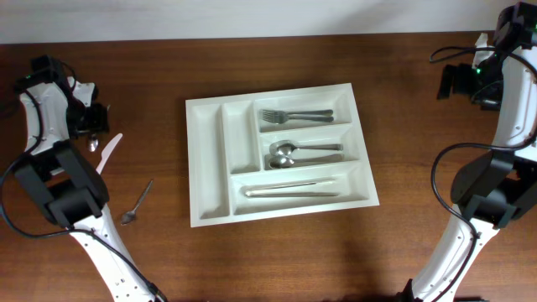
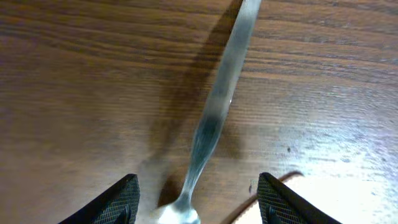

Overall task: Pack container
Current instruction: 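Lower the left gripper onto the silver spoon and grasp it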

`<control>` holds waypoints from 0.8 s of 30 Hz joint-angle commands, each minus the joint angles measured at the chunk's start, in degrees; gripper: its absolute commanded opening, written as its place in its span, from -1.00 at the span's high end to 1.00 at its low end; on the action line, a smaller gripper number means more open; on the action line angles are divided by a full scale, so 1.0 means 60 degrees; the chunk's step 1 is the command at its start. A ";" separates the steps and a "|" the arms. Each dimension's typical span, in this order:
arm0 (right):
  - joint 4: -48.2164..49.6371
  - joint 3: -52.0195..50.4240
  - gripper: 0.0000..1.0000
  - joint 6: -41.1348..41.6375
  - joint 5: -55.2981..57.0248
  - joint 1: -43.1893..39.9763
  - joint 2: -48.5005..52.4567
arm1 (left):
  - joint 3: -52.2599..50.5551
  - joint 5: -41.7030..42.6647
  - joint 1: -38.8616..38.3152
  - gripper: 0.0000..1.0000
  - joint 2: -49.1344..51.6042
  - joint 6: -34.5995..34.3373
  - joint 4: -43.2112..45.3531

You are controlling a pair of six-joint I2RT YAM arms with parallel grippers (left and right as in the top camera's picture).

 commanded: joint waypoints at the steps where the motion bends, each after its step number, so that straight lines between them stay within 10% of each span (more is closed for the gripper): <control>1: -0.0033 0.0011 -0.98 0.0076 -0.0058 0.0044 -0.0018 | -0.0036 0.0182 0.0004 -0.26 0.0076 0.0149 0.0087; 24: -0.0033 0.0011 -0.98 0.0076 -0.0058 0.0044 -0.0018 | -0.0036 0.0437 -0.0066 0.10 0.0856 0.0142 0.0040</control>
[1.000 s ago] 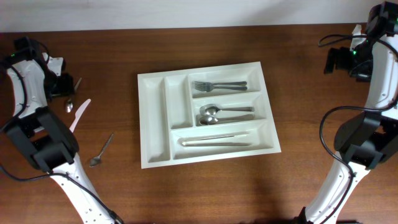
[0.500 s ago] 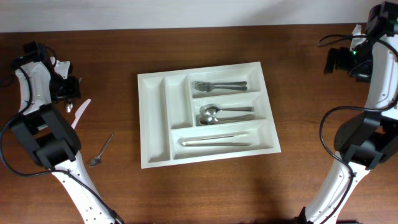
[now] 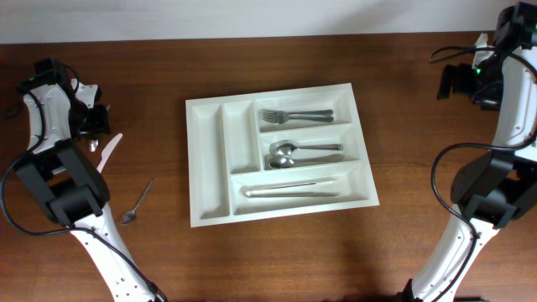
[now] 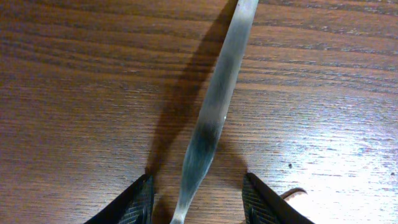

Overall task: Pack container
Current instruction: 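Lower the left gripper onto the silver spoon and grasp it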

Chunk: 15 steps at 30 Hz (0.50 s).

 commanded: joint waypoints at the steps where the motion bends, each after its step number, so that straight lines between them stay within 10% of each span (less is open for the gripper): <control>1: -0.0029 0.0011 -0.98 0.0080 -0.0058 0.0040 -0.0018 | -0.0066 0.0251 -0.0055 0.15 0.0608 0.0051 -0.0080; 11: -0.0029 0.0011 -0.98 0.0080 -0.0058 0.0040 -0.0018 | -0.0066 0.0251 -0.0062 0.96 0.0608 0.0040 -0.0069; 15: -0.0029 0.0011 -0.98 0.0080 -0.0058 0.0040 -0.0018 | -0.0066 0.0331 -0.0069 0.96 0.0608 -0.0095 -0.0098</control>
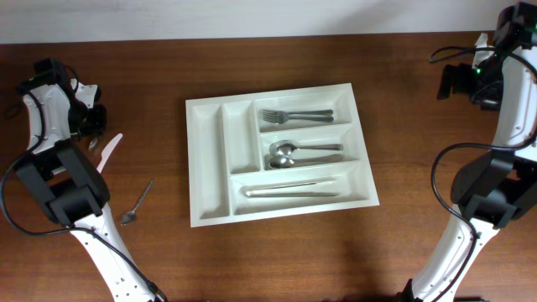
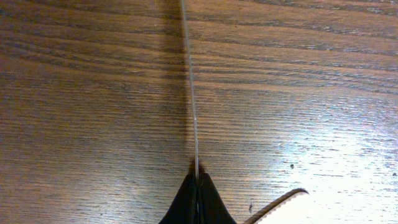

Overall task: Pack container
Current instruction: 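Lower the left gripper onto the silver spoon and grasp it, then lift the spoon and carry it over the tray's left narrow compartment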

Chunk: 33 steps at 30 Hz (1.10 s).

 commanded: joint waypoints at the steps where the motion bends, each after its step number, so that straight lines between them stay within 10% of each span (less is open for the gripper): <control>1: -0.0029 0.0011 -0.98 0.0084 -0.0058 0.0040 -0.0018 | -0.0087 0.0321 -0.0069 0.96 0.0583 -0.0106 -0.0106; 33: -0.0029 0.0011 -0.98 0.0084 -0.0058 0.0040 -0.0018 | 0.5326 0.0710 -0.2579 0.96 0.0109 -0.1650 -0.4422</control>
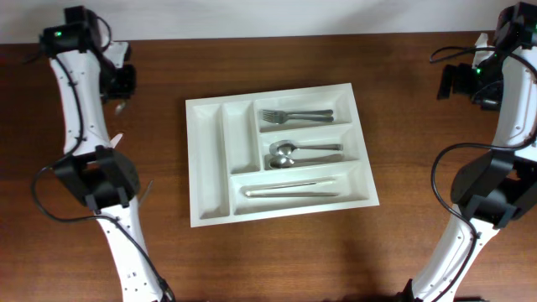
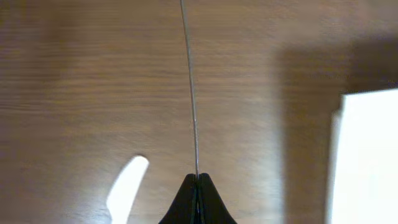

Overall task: Pack container
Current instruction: 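Lift the spoon and carry it over the tray's left narrow compartment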

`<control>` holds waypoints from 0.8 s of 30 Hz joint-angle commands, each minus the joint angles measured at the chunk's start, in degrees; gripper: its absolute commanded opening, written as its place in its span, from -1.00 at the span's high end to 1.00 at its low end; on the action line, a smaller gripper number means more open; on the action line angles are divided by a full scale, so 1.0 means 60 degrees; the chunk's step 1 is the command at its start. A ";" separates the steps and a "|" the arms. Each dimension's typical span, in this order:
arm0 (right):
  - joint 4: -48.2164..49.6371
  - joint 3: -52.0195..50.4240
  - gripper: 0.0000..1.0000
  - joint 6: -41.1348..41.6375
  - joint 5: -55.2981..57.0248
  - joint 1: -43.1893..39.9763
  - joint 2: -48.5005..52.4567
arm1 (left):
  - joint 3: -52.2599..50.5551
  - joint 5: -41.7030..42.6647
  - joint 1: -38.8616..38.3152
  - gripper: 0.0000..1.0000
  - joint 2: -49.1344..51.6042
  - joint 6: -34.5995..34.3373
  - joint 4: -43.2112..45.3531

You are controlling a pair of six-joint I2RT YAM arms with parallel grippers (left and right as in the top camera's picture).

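My left gripper (image 1: pixel 120 86) is up over the table's far left, shut on a thin metal utensil (image 2: pixel 191 93) that shows edge-on as a fine line running away from the fingertips. The white cutlery tray (image 1: pixel 205 159) lies mid-table, its edge (image 2: pixel 367 155) at the right of the left wrist view. It holds forks (image 1: pixel 294 115), spoons (image 1: pixel 302 153) and knives (image 1: pixel 289 189). A white plastic knife (image 2: pixel 127 186) lies on the wood below the gripper. My right gripper (image 1: pixel 453 81) hangs at the far right, away from the tray; its jaws are too small to read.
A small metal spoon (image 1: pixel 148 190) lies on the table left of the tray, partly behind the left arm's base (image 1: pixel 96 180). The two long compartments at the tray's left side hold nothing. The right arm's base (image 1: pixel 487 197) stands right of the tray.
My left gripper, shut on the utensil down at the table surface, is now raised well above it and further back and right, nearer the tray. The right arm has not moved.
My left gripper stood open low over a metal utensil lying on the wood, then closer around its handle. Then it was shut on the utensil, turned edge-on, at table level. Now it holds the utensil high above the table, left of the tray.
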 commanded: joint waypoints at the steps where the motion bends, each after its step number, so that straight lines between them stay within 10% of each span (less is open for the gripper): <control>1: -0.0033 0.0011 -0.98 0.0080 -0.0058 0.0040 -0.0018 | 0.0211 0.0441 -0.0619 0.96 -0.0328 -0.0572 -0.0433; 24: -0.0033 0.0011 -0.98 0.0080 -0.0058 0.0040 -0.0018 | 0.0211 0.0579 -0.3315 0.96 -0.0328 -0.3701 -0.1049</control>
